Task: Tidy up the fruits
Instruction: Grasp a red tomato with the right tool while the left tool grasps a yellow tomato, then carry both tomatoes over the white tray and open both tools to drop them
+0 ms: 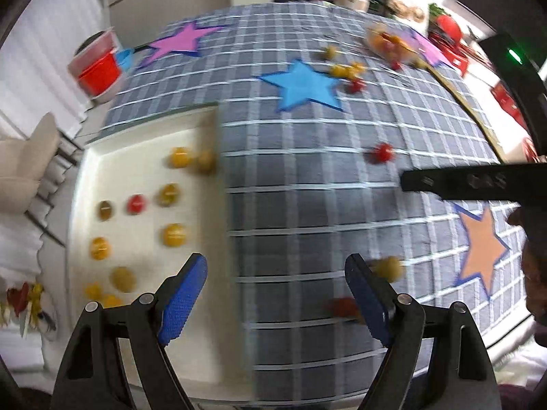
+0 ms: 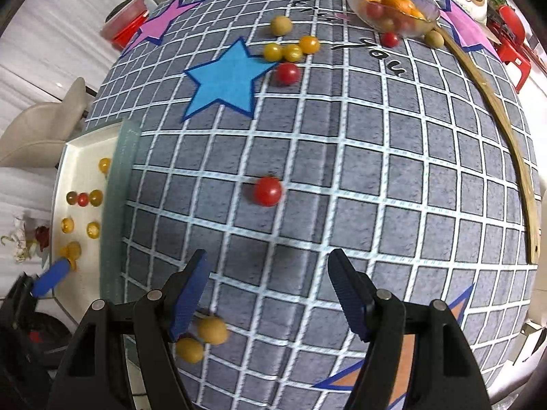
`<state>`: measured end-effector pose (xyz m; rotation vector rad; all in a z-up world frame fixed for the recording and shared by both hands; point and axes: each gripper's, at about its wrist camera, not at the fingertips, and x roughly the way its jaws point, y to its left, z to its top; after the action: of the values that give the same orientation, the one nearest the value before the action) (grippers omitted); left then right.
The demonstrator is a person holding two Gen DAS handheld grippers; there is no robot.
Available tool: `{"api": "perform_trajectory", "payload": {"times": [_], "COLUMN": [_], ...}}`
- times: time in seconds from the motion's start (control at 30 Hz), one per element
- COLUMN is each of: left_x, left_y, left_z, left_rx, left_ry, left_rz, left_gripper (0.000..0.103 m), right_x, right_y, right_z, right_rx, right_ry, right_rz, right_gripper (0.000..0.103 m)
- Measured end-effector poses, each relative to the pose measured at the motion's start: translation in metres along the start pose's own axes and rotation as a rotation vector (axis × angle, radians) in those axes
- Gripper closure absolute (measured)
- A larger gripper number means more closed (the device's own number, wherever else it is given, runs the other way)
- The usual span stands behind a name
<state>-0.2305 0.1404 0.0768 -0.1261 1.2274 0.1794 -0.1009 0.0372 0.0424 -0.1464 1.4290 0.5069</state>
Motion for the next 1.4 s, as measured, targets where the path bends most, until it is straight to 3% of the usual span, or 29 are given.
{"api": "perform_trajectory", "payload": {"times": [0.17,0.4,0.63,0.73,0.77,0.87,1.0,1.07,1.2,1.4], "left_x": [0.009,0.031,0.046,0.052,0.054,0.055,0.053,0.051,0.047,0.037], "left_y": [-0.041,-0.072,-0.085,-0.087,-0.088,-0.087,-0.092,-0.093,-0.073,-0.043], "left_z": [0.0,-0.005,-0.005,-0.006,-0.006,-0.006,-0.007,-0.008,-0.004,0.007], "left_rx": [0.049,0.125,0.175,0.184,0.186,0.182,0.21,0.191,0.055,-0.039], "left_ry": [0.005,0.017,0.033,0.062,0.072,0.072,0.073,0.079,0.11,0.102], "left_rz": [-0.034,0.0,0.021,0.016,0.018,0.003,-0.03,-0.055,-0.177,-0.2], "left_gripper": [0.019,0.019,0.02,0.037,0.038,0.044,0.076,0.076,0.076,0.076], "right_x": [0.004,0.02,0.033,0.034,0.035,0.037,0.038,0.037,0.023,0.005], "right_y": [-0.011,-0.004,0.001,0.006,0.007,0.012,0.015,0.014,0.003,-0.012], "right_z": [0.011,0.027,0.034,0.037,0.038,0.04,0.039,0.039,0.03,0.011], "right_rx": [-0.034,-0.092,-0.133,-0.153,-0.158,-0.179,-0.184,-0.164,-0.121,-0.042], "right_ry": [0.003,0.015,0.028,0.021,0.02,0.019,0.017,0.017,0.001,-0.005], "right_rz": [0.018,0.052,0.061,0.055,0.05,0.013,-0.003,0.011,0.04,0.074], "right_gripper": [0.029,0.046,0.053,0.056,0.058,0.077,0.081,0.081,0.081,0.081]}}
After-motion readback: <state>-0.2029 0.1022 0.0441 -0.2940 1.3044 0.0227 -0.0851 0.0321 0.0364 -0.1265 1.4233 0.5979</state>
